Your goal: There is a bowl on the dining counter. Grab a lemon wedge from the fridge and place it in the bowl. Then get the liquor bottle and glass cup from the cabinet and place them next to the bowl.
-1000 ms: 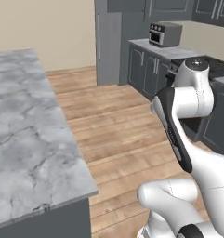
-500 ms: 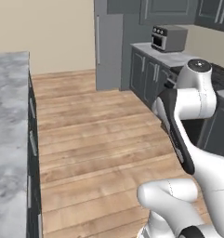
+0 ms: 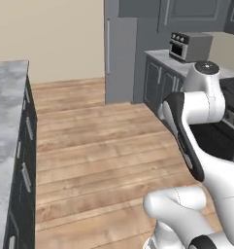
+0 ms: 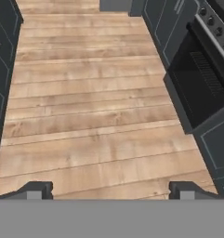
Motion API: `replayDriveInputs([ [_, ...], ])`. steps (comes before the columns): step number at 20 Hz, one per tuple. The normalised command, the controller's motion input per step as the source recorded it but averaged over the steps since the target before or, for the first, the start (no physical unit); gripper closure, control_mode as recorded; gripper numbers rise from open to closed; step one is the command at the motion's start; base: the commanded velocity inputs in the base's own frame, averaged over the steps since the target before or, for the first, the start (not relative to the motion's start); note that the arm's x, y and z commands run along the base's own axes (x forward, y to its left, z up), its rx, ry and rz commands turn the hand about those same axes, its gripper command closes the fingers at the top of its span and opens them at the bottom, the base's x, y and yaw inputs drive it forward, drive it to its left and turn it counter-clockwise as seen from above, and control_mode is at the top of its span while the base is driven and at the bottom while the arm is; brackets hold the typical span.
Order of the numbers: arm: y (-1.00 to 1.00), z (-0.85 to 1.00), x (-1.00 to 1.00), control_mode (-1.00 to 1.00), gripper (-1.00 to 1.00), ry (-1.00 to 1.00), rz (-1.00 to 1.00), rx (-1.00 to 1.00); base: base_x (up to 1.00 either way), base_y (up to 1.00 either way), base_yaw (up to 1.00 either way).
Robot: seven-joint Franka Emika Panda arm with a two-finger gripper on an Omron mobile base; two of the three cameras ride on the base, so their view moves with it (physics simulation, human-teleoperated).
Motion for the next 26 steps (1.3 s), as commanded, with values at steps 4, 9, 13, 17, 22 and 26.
replayDriveInputs([
  [4,0.0,0.0,0.0,1.0,-1.0,0.0,0.0,0.0,1.0,-0.05,0.0],
  [9,0.0,0.0,0.0,1.0,-1.0,0.0,0.0,0.0,1.0,-0.03,0.0],
  [13,0.0,0.0,0.0,1.0,-1.0,0.0,0.0,0.0,1.0,0.0,0.0],
  [17,0.0,0.0,0.0,1.0,-1.0,0.0,0.0,0.0,1.0,-0.01,-0.09],
  [22,0.0,0.0,0.0,1.0,-1.0,0.0,0.0,0.0,1.0,0.0,-0.24],
  [26,0.0,0.0,0.0,1.0,-1.0,0.0,0.0,0.0,1.0,0.0,-0.36],
])
